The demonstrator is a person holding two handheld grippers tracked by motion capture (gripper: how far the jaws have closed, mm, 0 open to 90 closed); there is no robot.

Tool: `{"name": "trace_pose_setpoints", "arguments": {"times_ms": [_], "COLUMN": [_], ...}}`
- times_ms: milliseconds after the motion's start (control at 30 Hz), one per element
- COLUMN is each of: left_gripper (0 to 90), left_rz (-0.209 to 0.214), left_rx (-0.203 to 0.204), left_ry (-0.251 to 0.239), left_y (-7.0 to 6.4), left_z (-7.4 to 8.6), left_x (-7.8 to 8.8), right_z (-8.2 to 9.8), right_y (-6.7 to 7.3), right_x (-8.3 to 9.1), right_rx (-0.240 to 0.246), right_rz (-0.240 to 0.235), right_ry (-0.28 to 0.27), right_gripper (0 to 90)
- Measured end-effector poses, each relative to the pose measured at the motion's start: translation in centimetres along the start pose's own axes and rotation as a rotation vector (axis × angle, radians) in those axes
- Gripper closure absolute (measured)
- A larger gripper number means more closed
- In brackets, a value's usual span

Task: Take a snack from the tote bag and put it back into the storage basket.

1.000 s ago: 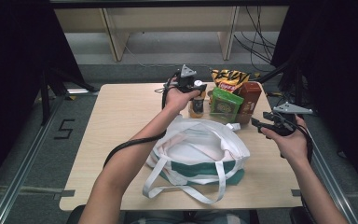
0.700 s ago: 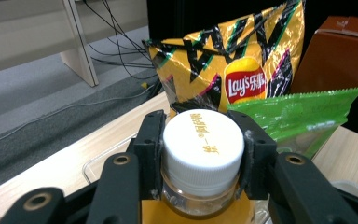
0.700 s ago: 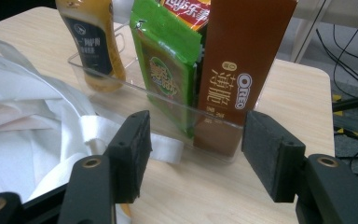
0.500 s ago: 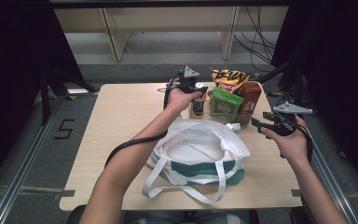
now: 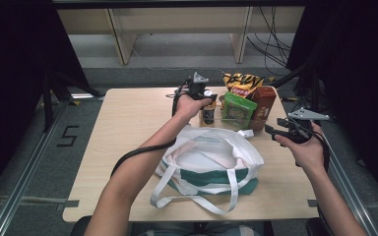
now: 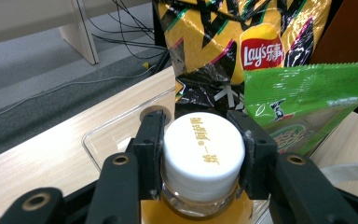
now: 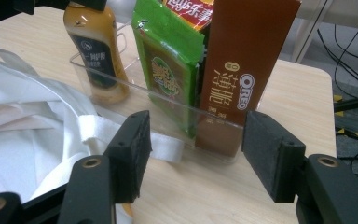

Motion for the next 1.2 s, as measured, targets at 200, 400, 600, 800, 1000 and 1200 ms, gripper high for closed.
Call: {"name": "trace_pose_setpoints", "arguments": {"times_ms": [200,400,600,800,1000,1200], "left_gripper": [58.0,57.6,52.2,44.7,38.6,38.1], "left_rz": [-0.004,-0.001,0.000,-0.012,-0.027,-0.037], "left_rx": [0.000,0.006,0.013,0.008,-0.011,-0.011], "left_ry": [0.003,0.026,0.027,0.037,0.025,0.009], "left_y": [-0.1,0.1,0.1,0.0,0.1,0.1], "left_z": [0.0,-0.1,-0.6,-1.2,-1.9,-2.5], "left_x": [-0.1,0.0,0.3,1.1,2.5,4.1], "right_z": [0.1,0.0,0.1,-0.1,0.0,-0.1], "right_y": [0.2,0.3,0.2,0.3,0.4,0.6], "right_x": [0.0,0.1,-0.1,0.1,-0.3,-0.2], "right_rx": [-0.020,-0.028,-0.018,-0.011,-0.006,-0.024], "right_rz": [0.005,0.002,0.005,-0.006,0.013,0.011], "right_ry": [0.009,0.010,0.000,0.007,-0.027,-0.015], "right_gripper": [42.9,42.9,42.9,42.9,42.9,43.0]}}
Point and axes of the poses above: each handheld gripper's, and its own axes: x roughly backward along the jaws, z roughly out of its underside, y roughly to its left, the point moved 2 cm from there along -x, roughly forward along the jaws
